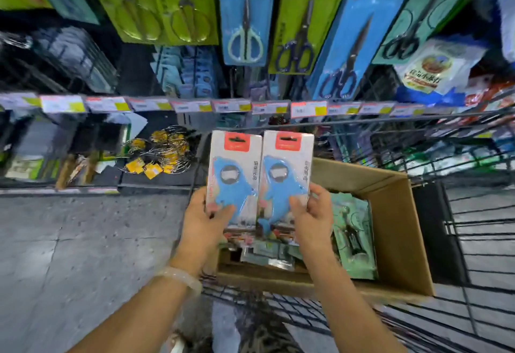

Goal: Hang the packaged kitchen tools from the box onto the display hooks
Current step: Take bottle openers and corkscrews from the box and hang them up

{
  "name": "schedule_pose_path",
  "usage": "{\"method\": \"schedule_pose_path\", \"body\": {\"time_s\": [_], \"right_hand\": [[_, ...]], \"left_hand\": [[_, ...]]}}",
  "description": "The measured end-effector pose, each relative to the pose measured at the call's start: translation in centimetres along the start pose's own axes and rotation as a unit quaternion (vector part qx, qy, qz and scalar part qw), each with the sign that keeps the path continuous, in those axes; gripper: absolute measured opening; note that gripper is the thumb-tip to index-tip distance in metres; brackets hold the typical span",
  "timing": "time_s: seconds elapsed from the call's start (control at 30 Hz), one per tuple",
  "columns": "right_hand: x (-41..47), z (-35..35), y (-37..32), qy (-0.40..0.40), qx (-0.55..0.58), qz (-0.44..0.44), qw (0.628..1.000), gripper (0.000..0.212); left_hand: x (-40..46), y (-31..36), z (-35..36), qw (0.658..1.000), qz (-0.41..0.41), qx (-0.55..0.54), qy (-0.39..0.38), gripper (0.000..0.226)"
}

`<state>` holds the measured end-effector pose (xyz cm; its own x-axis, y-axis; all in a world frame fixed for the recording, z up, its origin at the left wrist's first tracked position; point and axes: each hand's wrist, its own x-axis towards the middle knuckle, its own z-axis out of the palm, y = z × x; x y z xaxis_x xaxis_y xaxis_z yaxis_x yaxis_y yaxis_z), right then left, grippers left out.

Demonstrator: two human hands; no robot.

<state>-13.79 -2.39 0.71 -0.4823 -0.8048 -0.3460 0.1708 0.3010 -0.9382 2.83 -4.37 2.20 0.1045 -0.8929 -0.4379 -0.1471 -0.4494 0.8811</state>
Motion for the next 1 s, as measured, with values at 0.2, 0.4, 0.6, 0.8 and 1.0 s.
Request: {"method": "schedule_pose_path", "body": {"time_s": [0.2,0.4,0.6,0.8,1.0], "right_hand": [[-7.6,8.4,-3.2,-0.098,-0.005,-0.067,0.993,0.031],[-16.2,17.8,-4.6,-0.198,-0.008,-0.153,0.968,0.040],[-23.7,25.8,-5.2,-0.278,0.007,-0.199,0.940,0.047],[-27.6,31.9,-7.1,-0.320,0.033,-0.215,0.922,0.052],[-28.4,37.8,-9.5,-0.340,0.052,-0.231,0.910,0.051]], "left_hand": [[-4.1,1.8,-11.1,0.992,0.061,-0.095,0.066,0.033],[-8.6,2.3,-23.3,0.969,0.141,-0.157,0.132,0.030],[-12.5,1.7,-33.4,0.938,0.184,-0.195,0.217,0.028],[-13.6,2.5,-39.8,0.915,0.219,-0.219,0.257,0.033],[-11.9,5.2,-44.9,0.911,0.227,-0.205,0.275,0.035]]}}
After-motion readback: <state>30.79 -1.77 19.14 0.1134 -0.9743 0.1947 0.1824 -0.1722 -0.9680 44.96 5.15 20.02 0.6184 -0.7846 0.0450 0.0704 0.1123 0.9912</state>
